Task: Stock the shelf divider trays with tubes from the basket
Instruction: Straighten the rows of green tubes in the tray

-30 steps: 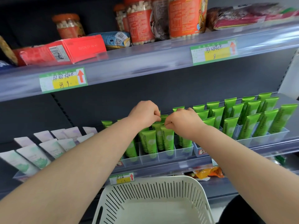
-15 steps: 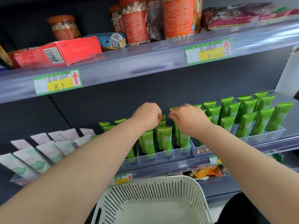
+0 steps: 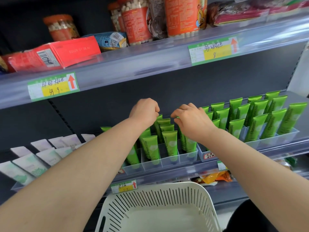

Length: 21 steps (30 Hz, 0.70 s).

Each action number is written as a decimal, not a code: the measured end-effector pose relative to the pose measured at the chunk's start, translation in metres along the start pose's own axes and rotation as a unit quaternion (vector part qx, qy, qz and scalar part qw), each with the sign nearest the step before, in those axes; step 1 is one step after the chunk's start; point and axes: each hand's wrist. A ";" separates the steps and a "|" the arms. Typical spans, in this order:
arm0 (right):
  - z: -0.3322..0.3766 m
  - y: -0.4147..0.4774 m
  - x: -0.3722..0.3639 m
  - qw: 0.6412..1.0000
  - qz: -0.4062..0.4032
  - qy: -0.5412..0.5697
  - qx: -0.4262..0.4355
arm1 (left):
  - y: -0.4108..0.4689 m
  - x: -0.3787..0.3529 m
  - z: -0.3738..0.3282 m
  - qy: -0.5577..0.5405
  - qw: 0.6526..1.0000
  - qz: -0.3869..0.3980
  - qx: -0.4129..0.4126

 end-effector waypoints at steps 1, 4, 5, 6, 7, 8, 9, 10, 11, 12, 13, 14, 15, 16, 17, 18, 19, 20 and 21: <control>0.000 0.000 -0.001 1.000 0.002 0.001 0.000 | 0.002 0.000 0.001 0.012 1.000 0.005 0.004; -0.001 0.000 -0.005 1.000 0.009 0.003 -0.002 | 0.008 -0.003 0.003 0.053 0.998 0.027 0.004; -0.002 0.001 -0.006 1.000 0.012 0.004 -0.003 | 0.009 -0.004 0.003 0.059 0.998 0.032 0.007; -0.003 0.001 -0.006 1.000 0.012 0.005 -0.005 | 0.011 -0.005 0.003 0.061 0.997 0.037 0.012; -0.005 0.001 -0.007 1.000 0.012 0.006 -0.007 | 0.012 -0.006 0.002 0.060 0.997 0.043 0.015; -0.006 0.001 -0.007 1.000 0.012 0.008 -0.008 | 0.014 -0.008 0.002 0.060 0.997 0.046 0.019; -0.007 0.001 -0.007 1.000 0.012 0.009 -0.009 | 0.015 -0.010 0.002 0.061 0.997 0.046 0.021; -0.008 0.001 -0.007 1.000 0.012 0.011 -0.010 | 0.017 -0.012 0.001 0.063 0.997 0.043 0.019; -0.009 0.002 -0.007 1.000 0.013 0.012 -0.011 | 0.018 -0.013 0.000 0.065 0.997 0.041 0.016; -0.010 0.002 -0.007 1.000 0.013 0.014 -0.011 | 0.019 -0.014 -0.001 0.066 0.997 0.038 0.010; -0.011 0.002 -0.007 1.000 0.013 0.017 -0.012 | 0.021 -0.015 -0.003 0.067 0.997 0.033 0.004; -0.012 0.003 -0.007 1.000 0.014 0.020 -0.013 | 0.022 -0.015 -0.005 0.067 0.997 0.027 -0.002; -0.012 0.003 -0.008 1.000 0.016 0.024 -0.013 | 0.023 -0.015 -0.007 0.066 0.998 0.019 -0.008; -0.012 0.003 -0.008 0.999 0.017 0.027 -0.013 | 0.023 -0.016 -0.009 0.063 0.998 0.011 -0.013; -0.012 0.003 -0.008 0.999 0.019 0.029 -0.013 | 0.023 -0.017 -0.010 0.060 0.998 0.007 -0.016; -0.012 0.003 -0.009 0.999 0.020 0.030 -0.013 | 0.024 -0.018 -0.011 0.057 0.998 0.008 -0.017; -0.012 0.003 -0.009 0.999 0.020 0.030 -0.013 | 0.024 -0.019 -0.012 0.053 0.998 0.012 -0.017; -0.012 0.003 -0.009 0.999 0.019 0.030 -0.014 | 0.024 -0.020 -0.013 0.049 0.999 0.018 -0.014; -0.011 0.003 -0.008 0.999 0.018 0.029 -0.014 | 0.023 -0.020 -0.012 0.041 0.999 0.021 -0.012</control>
Point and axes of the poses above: each hand's wrist, its own y-axis towards the middle knuckle, its own x-axis out of the back of the hand, z = x × y, and after that the axes turned 2 degrees about z, right-handed
